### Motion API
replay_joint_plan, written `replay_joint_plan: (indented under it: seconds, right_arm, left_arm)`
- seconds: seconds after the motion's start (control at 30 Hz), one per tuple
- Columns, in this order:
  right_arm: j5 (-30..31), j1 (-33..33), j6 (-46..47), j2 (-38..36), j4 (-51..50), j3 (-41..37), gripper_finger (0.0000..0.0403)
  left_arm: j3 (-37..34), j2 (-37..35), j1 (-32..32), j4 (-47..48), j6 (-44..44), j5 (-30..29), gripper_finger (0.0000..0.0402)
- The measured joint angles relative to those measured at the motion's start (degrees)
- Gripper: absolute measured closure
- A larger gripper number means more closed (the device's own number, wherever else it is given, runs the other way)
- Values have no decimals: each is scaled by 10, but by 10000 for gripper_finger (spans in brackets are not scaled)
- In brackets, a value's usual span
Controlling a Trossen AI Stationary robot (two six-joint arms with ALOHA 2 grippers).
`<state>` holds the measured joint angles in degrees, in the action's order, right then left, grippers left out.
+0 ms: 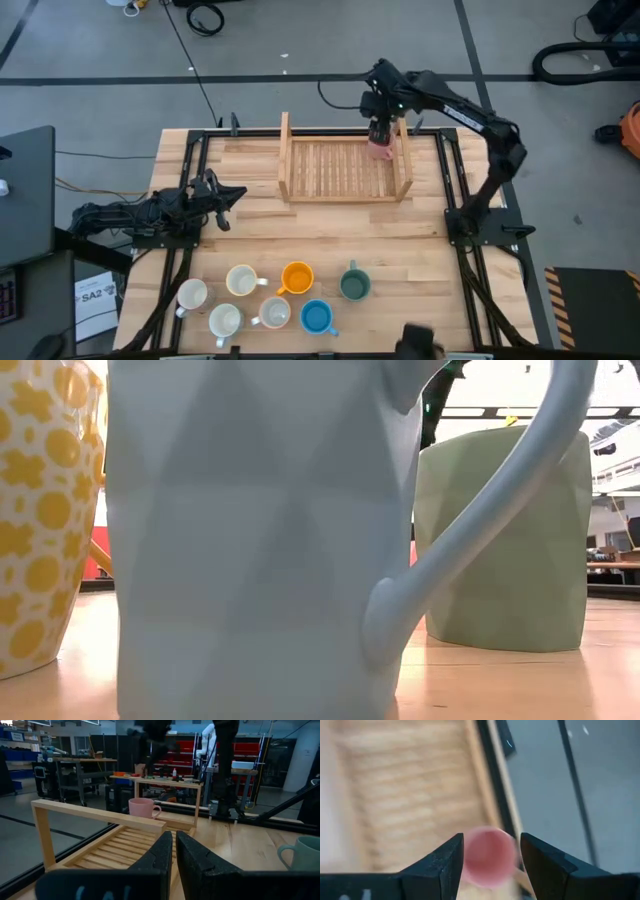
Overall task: Place coffee mugs
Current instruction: Put the green mug on the shelf
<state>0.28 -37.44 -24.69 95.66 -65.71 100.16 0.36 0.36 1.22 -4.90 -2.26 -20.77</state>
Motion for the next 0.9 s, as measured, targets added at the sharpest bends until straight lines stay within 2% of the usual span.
replay_joint_plan:
  seconds: [0.17, 0.53, 0.73, 0.9]
  right_arm:
    - [-49, 94, 55, -47, -8, 0, 201]
    - [-50, 331, 205, -69, -20, -3, 201]
    - [-46, 418, 267, -68, -16, -37, 202]
    - [-40, 470, 317, -67, 22, -96, 202]
  left_arm:
    - [0, 0, 0, 0, 0, 0, 372]
    - [0, 0, 0, 0, 0, 0, 372]
    - [0, 0, 0, 0, 0, 0, 372]
    - [0, 0, 0, 0, 0, 0, 372]
